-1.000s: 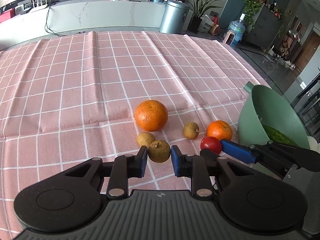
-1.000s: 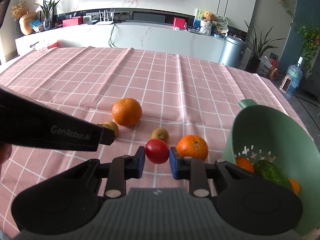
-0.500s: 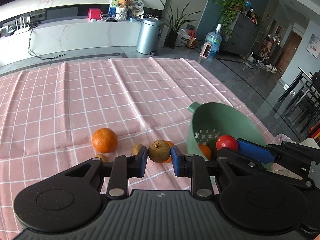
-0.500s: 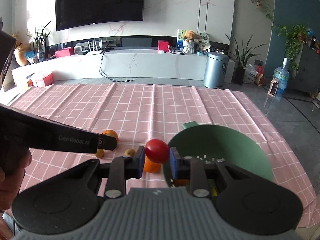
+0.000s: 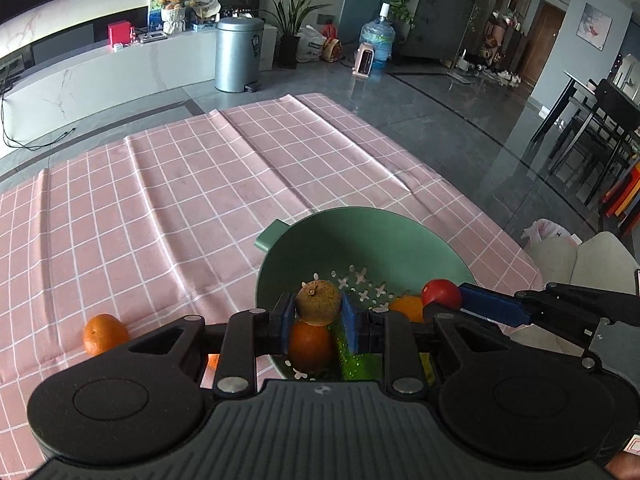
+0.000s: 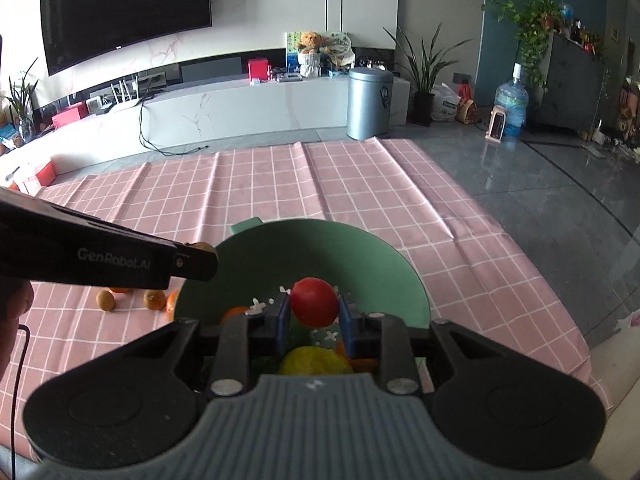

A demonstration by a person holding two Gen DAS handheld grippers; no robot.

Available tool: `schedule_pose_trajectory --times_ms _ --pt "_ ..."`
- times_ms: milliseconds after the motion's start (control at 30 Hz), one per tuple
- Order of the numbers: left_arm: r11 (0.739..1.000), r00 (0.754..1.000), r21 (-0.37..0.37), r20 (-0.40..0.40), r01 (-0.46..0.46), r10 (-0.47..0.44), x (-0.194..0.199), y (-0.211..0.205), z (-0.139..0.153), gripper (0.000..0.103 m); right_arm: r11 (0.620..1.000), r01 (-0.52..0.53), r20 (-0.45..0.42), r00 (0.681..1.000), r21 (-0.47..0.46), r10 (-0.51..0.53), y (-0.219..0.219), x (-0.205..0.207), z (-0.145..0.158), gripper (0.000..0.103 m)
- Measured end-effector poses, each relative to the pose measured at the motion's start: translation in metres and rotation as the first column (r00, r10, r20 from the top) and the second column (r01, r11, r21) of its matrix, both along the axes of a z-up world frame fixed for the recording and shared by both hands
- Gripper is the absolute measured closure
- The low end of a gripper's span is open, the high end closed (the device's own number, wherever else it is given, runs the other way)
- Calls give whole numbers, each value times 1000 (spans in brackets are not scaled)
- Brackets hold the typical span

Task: Organize fruits
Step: 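Lower the longan and the cherry tomato into the green colander with both grippers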

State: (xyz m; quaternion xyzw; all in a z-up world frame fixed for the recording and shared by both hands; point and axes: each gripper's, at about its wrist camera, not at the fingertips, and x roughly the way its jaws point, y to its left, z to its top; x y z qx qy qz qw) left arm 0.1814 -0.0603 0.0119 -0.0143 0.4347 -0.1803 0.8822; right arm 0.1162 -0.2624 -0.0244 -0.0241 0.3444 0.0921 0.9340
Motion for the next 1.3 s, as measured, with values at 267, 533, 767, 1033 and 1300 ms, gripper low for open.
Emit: schedule_pose_trajectory --times_ms 267,533,767,1033,1300 --pt "999 993 33 -115 35 -31 39 -20 -28 75 999 -40 -110 993 -16 38 -8 39 -24 81" --pt "996 982 78 -185 46 -31 60 -27 -45 75 994 -102 -190 977 -44 92 -4 64 -46 81" --pt "994 977 91 -210 57 -37 67 -30 -55 75 990 -126 -213 971 -58 111 3 73 -54 81" --pt "989 979 121 -197 82 -57 65 -35 -55 74 991 -122 -222 969 -57 107 2 75 -55 81" --pt "992 979 108 -198 72 -49 64 -32 -49 57 991 -114 -215 972 -70 96 4 73 -51 71"
